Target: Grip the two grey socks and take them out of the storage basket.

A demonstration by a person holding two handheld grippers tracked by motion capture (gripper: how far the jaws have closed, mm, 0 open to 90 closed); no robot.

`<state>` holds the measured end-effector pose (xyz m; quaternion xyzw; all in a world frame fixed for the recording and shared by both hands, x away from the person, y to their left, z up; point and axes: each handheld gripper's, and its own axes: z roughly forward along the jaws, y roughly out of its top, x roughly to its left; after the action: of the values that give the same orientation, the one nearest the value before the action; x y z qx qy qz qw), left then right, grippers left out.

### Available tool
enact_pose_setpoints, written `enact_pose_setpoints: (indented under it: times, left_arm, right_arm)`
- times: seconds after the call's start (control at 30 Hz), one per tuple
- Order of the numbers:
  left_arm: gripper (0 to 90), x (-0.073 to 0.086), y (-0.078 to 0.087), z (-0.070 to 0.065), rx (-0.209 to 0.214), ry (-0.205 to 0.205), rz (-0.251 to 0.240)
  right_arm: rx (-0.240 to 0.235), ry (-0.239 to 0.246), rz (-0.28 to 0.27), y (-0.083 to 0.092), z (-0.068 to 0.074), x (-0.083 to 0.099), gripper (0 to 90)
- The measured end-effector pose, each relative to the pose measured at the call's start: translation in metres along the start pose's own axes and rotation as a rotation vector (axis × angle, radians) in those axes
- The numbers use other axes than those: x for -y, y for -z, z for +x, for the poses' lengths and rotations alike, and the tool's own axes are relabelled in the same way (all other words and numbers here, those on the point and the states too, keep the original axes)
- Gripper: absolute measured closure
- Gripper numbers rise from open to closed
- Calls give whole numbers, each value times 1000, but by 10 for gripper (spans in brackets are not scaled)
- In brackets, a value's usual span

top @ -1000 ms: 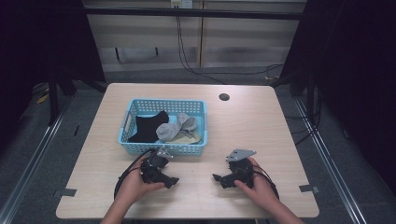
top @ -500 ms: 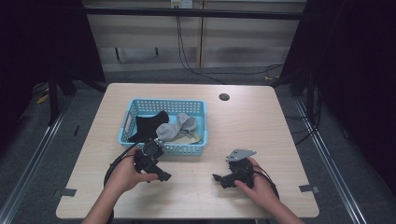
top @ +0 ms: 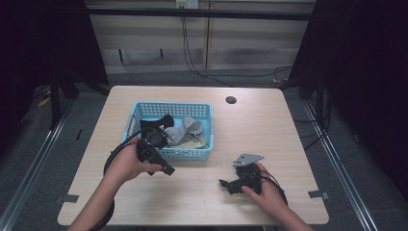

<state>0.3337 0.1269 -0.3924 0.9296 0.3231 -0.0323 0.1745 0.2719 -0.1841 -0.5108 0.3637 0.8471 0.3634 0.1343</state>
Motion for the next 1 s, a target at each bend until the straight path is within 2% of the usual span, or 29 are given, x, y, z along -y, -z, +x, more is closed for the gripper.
enact_pose_setpoints:
  times: [0.03,0.17,0.23,0.3,0.33,0.47,0.53,0.77,0.8,0.9,1.0]
  left_arm:
    - [233,-2,2,1,-4,11,-11]
    - [233,-10,7,9,-5,28,6]
    - [233,-16,10,15,-19,43,15]
    - [233,-18,10,17,-26,47,12]
    - [233,-22,11,22,-33,66,4]
    - [235,-30,13,30,-51,89,-9]
    - [238,-35,13,34,-47,99,-12]
    - [239,-48,5,47,-67,137,-27]
    - [243,-51,0,52,-79,152,-34]
    - [246,-54,-5,57,-79,172,-40]
    - [254,-60,-17,68,-102,203,-71]
  right_arm:
    - [0,0,0,0,0,0,100]
    - [2,4,-2,0,0,0,100]
    - [2,4,-2,0,0,0,100]
    - [2,4,-2,0,0,0,100]
    - [1,5,-3,0,0,0,100]
    - [1,5,-3,0,0,0,100]
    - [1,5,-3,0,0,0,100]
    - [1,6,-3,0,0,0,100]
    - [1,6,-3,0,0,0,100]
    - [1,5,-2,0,0,0,100]
    - [2,4,-2,0,0,0,100]
